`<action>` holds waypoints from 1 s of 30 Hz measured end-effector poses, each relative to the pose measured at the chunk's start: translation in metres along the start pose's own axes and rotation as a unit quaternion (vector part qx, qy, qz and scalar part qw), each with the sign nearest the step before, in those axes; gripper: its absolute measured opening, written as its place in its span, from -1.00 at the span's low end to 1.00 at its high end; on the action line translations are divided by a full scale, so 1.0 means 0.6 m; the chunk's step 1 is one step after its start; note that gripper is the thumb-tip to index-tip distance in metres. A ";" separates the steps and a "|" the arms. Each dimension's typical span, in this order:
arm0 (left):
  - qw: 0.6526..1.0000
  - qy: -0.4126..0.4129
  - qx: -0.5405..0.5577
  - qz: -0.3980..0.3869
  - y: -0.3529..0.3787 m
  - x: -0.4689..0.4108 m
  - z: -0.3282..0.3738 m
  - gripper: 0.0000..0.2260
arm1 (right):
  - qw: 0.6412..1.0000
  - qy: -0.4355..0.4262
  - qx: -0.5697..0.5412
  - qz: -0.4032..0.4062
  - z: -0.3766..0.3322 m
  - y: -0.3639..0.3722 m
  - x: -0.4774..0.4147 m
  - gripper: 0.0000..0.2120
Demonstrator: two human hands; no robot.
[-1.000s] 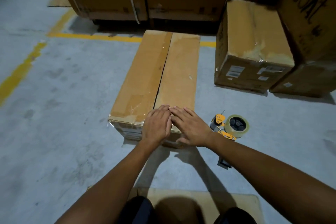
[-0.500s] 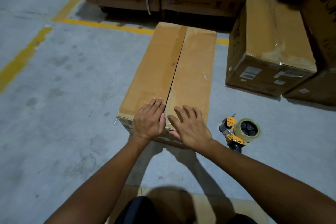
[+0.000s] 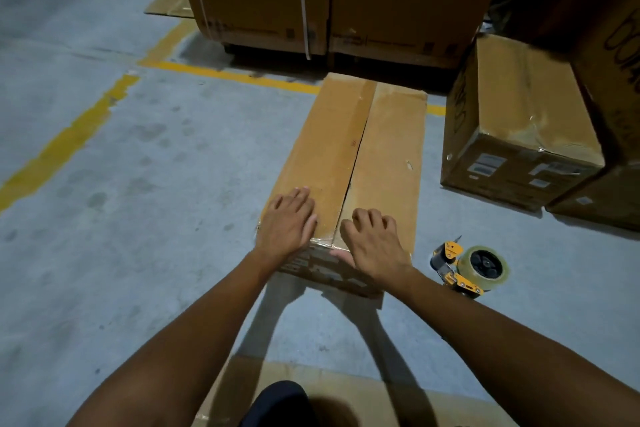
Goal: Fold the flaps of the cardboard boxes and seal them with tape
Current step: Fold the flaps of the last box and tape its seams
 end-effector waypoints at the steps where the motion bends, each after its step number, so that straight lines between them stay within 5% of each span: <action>1: 1.000 -0.017 -0.001 0.018 0.000 0.007 -0.014 -0.54 | 1.000 0.001 0.002 0.006 -0.003 0.004 0.002 -0.44; 6: 0.989 0.002 0.007 0.150 0.023 0.014 -0.028 -0.58 | 0.999 -0.015 0.030 0.024 -0.010 0.018 -0.004 -0.47; 14: 0.992 -0.031 0.005 0.123 0.012 0.019 -0.027 -0.58 | 1.000 0.011 0.013 -0.004 -0.011 -0.023 -0.016 -0.28; 17: 0.977 -0.131 0.028 0.165 0.007 0.035 -0.054 -0.61 | 0.998 0.026 -0.056 0.013 -0.029 -0.046 -0.050 -0.38; 24: 0.858 -0.195 0.282 0.383 0.020 0.047 -0.072 -0.65 | 0.997 -0.077 0.019 0.018 -0.095 0.005 -0.067 -0.52; 30: 0.726 -0.336 0.433 0.415 0.025 0.054 -0.084 -0.54 | 0.996 -0.087 0.013 -0.027 -0.093 -0.003 -0.072 -0.46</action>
Point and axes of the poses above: each hand's wrist, its own x-axis away from the middle knuckle, its own y-axis out of the palm, z = x × y, the point moved 4 cm from there along -x, towards the middle knuckle, and after that the axes turned 13 degrees about x, right-handed, at the moved point
